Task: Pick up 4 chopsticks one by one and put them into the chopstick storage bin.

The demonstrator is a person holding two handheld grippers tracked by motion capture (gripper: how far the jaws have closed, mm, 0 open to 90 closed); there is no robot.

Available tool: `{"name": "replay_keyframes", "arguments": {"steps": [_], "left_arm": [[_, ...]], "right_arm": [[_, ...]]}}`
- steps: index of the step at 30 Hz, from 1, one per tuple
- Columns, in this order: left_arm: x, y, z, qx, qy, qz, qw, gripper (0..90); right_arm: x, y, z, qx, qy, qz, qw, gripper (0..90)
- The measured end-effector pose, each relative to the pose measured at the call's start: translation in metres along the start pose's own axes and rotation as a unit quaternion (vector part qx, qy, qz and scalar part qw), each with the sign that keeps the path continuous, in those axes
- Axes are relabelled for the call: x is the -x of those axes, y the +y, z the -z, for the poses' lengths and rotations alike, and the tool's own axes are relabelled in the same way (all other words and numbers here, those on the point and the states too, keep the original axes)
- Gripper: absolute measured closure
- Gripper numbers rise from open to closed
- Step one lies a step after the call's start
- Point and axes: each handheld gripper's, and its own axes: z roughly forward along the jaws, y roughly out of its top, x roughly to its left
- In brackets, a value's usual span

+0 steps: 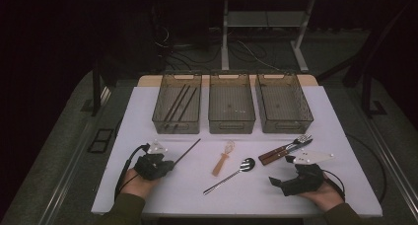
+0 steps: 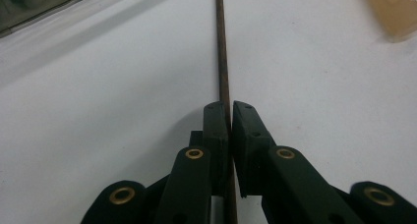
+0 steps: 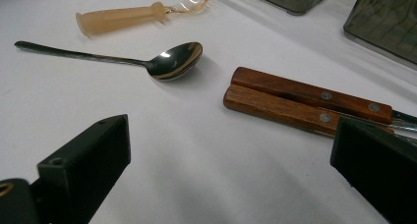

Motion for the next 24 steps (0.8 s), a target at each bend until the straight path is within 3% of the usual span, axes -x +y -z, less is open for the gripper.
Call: {"name": "replay_keyframes", "arguments": {"steps": [10,24], "left_arm": [[-0.0029,0.0008,0.0007,-0.003,-0.007,0.002,1.0000,85.3],[-0.0044,0.0039,0.0089,0.017,-0.021,-0.008,0.9996,85.3]], "right_arm": [[0.0000,0.0000,0.0000,0.000,0.000,0.001,1.0000,1.4],[0.0002,0.0001,0.0002,0.002,0.001,0.002,1.0000,1.4]]}}
